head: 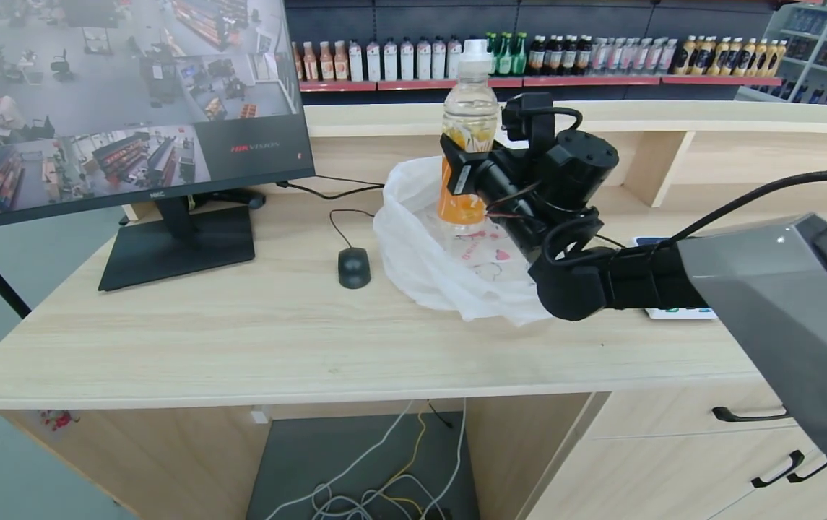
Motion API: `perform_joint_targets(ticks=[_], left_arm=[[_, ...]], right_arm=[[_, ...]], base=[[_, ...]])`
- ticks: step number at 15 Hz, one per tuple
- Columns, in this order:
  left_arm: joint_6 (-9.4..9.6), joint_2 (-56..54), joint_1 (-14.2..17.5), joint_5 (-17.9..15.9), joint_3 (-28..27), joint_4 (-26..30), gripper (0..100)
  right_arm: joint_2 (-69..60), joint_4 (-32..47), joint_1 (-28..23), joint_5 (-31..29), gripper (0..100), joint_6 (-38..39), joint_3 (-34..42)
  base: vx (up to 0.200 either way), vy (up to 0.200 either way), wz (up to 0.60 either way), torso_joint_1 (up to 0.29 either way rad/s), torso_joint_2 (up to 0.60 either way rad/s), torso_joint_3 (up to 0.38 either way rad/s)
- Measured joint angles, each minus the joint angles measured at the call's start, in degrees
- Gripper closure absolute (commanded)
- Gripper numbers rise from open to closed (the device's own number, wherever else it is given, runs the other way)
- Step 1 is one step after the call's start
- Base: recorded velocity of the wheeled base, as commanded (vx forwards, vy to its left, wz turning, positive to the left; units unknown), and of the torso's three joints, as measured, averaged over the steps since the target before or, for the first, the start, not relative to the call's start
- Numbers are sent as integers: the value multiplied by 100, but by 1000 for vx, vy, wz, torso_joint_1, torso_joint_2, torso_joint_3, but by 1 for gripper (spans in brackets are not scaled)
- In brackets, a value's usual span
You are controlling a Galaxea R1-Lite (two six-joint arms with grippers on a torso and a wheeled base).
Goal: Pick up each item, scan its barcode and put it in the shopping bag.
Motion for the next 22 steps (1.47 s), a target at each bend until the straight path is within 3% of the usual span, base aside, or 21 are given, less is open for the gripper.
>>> perform_joint_targets(ticks=[7,22], left_arm=[[2,0,0,0,0,0,0],[0,0,-2,0,0,0,0]], right_arm=[[747,-2,-195,46,100,2,-772],[1048,-62,-149,66,100,27,-619]], base=[[0,0,0,0,0,0],[0,0,0,0,0,0]])
